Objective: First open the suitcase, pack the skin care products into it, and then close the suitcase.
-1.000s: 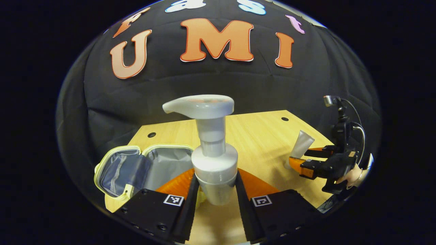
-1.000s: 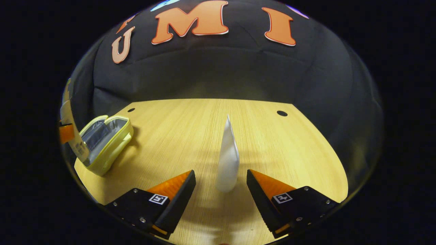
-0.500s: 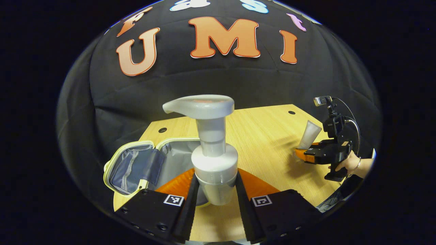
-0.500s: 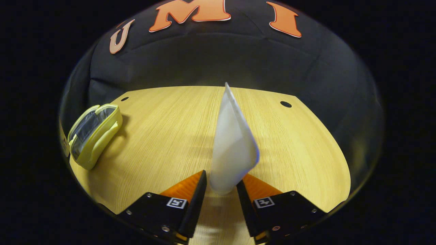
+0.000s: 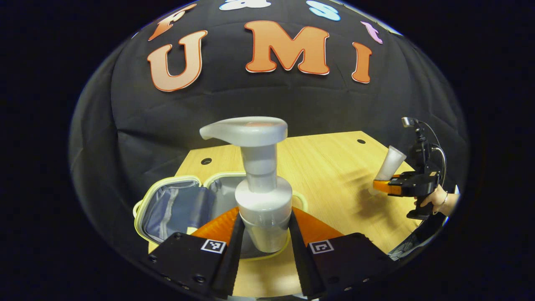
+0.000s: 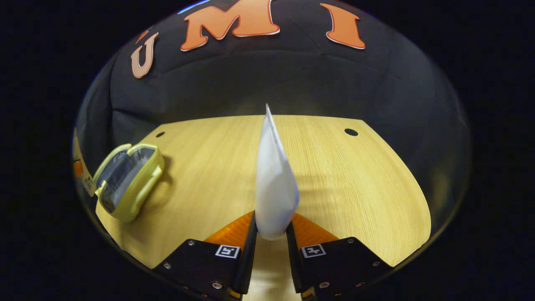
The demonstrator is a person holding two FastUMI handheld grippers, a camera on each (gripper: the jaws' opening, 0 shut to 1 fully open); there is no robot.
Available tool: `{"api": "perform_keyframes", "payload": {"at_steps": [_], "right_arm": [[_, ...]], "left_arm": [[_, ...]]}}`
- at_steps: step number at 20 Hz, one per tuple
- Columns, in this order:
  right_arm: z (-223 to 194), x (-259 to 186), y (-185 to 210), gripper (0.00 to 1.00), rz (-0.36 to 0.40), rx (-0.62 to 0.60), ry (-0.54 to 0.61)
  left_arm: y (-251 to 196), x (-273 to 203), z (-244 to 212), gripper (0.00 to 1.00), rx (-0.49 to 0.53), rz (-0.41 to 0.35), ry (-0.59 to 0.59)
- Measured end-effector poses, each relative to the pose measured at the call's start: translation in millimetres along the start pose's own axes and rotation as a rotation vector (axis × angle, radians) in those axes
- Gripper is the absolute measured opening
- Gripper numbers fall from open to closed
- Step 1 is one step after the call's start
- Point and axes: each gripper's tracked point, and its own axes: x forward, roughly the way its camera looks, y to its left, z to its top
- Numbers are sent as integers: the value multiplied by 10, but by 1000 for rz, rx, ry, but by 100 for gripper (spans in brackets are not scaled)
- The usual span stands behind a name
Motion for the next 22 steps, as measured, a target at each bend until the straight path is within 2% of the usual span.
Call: {"api": "perform_keyframes", "payload": {"at_steps": [3, 7, 12, 13, 14, 22], "right_arm": [[203, -222, 338, 39, 70, 63, -16], [402, -467, 728, 39, 135, 168, -32], [477, -762, 972, 39, 146, 230, -46], [455, -827, 981, 34, 139, 234, -45], [456, -869, 988, 39, 131, 240, -45], [320, -1017, 1023, 40, 92, 255, -28]], "left_arm": [[444, 115, -13, 58, 25, -27, 111], [832, 576, -116, 58, 45, -80, 271], [887, 956, -556, 58, -35, -165, 507], [891, 1011, -626, 58, -35, -169, 540], [912, 1076, -699, 58, -23, -170, 563], [1005, 1422, -1012, 58, 22, -156, 669]]}}
